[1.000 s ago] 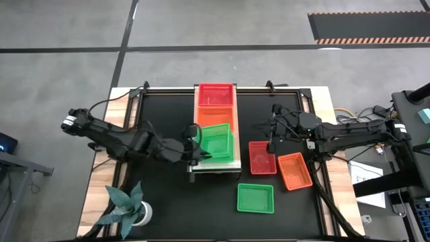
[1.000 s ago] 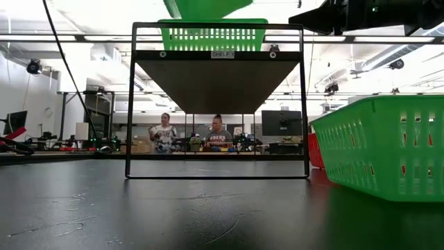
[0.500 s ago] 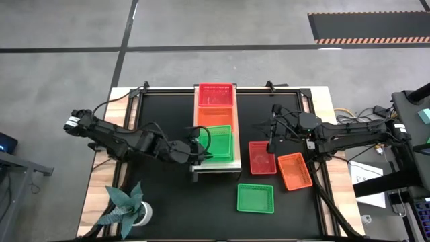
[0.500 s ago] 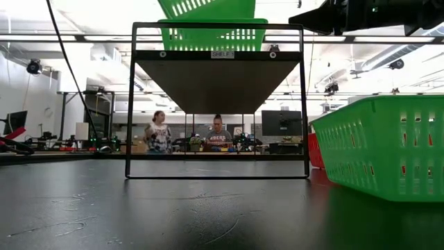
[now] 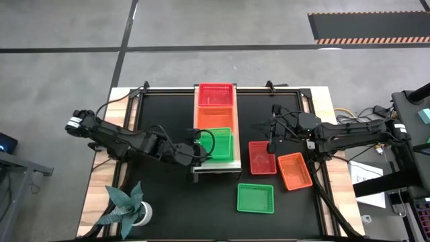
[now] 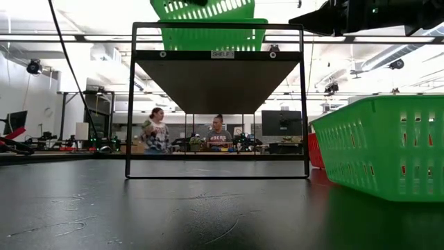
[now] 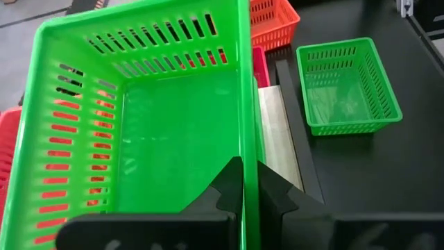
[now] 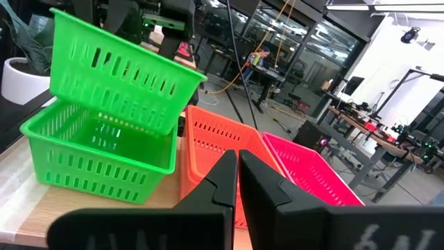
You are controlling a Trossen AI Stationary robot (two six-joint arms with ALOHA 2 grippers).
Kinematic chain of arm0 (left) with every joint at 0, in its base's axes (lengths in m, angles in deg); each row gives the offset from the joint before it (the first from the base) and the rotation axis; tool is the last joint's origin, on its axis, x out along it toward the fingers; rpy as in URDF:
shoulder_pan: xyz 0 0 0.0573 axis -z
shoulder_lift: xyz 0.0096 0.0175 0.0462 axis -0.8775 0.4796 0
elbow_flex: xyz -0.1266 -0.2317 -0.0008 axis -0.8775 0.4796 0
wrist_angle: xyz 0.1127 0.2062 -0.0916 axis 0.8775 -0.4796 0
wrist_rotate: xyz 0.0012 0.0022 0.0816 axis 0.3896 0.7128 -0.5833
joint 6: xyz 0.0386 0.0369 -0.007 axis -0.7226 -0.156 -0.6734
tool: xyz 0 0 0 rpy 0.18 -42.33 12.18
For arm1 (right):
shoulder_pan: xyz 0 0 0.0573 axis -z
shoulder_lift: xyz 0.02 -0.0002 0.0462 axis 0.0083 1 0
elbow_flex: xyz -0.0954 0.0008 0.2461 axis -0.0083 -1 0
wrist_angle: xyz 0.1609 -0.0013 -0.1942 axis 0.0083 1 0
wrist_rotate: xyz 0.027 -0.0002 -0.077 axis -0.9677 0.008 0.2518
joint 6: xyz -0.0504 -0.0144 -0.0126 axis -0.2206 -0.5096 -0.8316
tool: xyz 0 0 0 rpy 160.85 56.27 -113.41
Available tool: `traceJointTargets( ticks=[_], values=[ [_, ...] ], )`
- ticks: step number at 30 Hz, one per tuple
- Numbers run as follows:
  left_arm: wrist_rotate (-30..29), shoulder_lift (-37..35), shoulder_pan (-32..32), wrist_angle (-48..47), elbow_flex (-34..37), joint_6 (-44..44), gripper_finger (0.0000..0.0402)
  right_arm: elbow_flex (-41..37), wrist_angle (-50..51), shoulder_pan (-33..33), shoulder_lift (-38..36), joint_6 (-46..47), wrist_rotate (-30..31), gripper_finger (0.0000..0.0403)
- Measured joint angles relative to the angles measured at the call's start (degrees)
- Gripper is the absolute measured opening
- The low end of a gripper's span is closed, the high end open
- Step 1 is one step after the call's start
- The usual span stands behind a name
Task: Stack baskets on shelf by color
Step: Stack the left green bin on the green bin on the shelf
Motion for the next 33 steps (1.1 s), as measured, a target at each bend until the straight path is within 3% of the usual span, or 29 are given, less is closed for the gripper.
traceJointTargets(
  ticks=[29, 33],
  values=[
    [2.46, 0.1, -0.56, 1.31, 1.62, 0.2, 0.0, 0.0, 0.1, -0.02, 0.0, 0.02, 0.0, 0.0009],
    [3.13, 0.1, -1.14, 1.33, 1.64, 1.54, 0.0016, 0.0, 0.19, 0.0, 0.0, 0.02, 0.0, 0.0009]
  ],
)
